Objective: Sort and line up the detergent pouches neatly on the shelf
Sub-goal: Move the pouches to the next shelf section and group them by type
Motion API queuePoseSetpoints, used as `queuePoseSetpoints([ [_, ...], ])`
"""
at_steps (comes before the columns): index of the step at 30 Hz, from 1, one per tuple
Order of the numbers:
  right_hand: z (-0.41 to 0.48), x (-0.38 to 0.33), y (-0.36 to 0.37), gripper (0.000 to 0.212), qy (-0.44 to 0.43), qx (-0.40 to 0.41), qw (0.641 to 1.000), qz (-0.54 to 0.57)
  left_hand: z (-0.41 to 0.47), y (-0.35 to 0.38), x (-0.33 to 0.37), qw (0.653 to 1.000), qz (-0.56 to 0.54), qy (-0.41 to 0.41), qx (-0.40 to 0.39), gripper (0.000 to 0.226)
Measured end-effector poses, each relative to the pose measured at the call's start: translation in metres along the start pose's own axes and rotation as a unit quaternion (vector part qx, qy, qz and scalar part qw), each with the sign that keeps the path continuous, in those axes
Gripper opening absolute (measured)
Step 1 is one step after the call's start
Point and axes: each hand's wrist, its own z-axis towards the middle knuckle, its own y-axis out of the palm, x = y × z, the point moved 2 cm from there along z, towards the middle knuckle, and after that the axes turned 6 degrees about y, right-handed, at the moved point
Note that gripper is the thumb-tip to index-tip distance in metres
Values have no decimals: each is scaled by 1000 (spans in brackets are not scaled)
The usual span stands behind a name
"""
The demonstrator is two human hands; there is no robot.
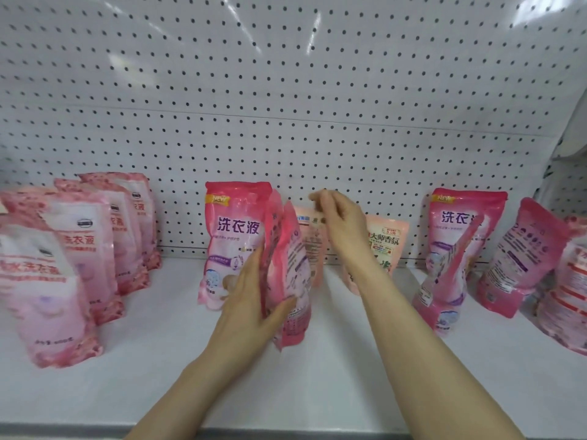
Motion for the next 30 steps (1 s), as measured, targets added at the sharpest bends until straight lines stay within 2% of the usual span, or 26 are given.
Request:
queuePoseSetpoints([
  [1, 8, 5, -4, 31, -8, 9, 994, -110, 0, 1, 0, 1000, 4, -3, 2, 93],
  [3, 16, 14, 0, 43, -8, -51, 961, -271, -3, 1, 0, 1000, 3, -6, 3, 90],
  [5, 15, 19, 4, 43, 18, -66, 954, -293, -4, 0, -1, 1000, -4, -6, 5, 87],
  [10, -15, 9, -27, 8, 11, 56, 966, -252, -9, 0, -2, 1000, -3, -4, 18, 87],
  [14, -54, 1, -55, 1, 82, 24, 975, -207, -12, 0, 8, 996, 33, -17, 85, 94],
  [16, -71, -1, -62, 6, 126, -8, 985, -118, -17, 2, 19, 987, 65, 24, 147, 86],
  [18, -84, -3, -62, 15, 156, -26, 987, -10, -25, 7, 34, 977, 53, 89, 188, 73],
  [20, -95, -6, -57, 22, 183, -48, 980, 63, -32, 16, 49, 981, 37, 121, 145, 67],
  [23, -106, -9, -49, 25, 197, -80, 970, 121, -35, 31, 60, 992, 76, 92, 34, 61],
  [24, -104, -8, -51, 30, 158, -44, 984, 70, -36, 33, 59, 992, 90, 79, 26, 52],
  [25, -98, -6, -56, 32, 91, 16, 995, -32, -37, 33, 56, 993, 95, 68, 34, 41],
  [27, -81, -3, -63, 20, -33, 133, 961, -239, -39, 29, 51, 995, 68, 41, 65, 23],
  [28, -70, 1, -63, 28, -49, 147, 940, -305, -41, 25, 48, 996, 48, 25, 76, 18],
  [30, -44, 17, -61, 56, -15, 123, 916, -381, -44, 17, 44, 995, 23, 4, 96, 18],
])
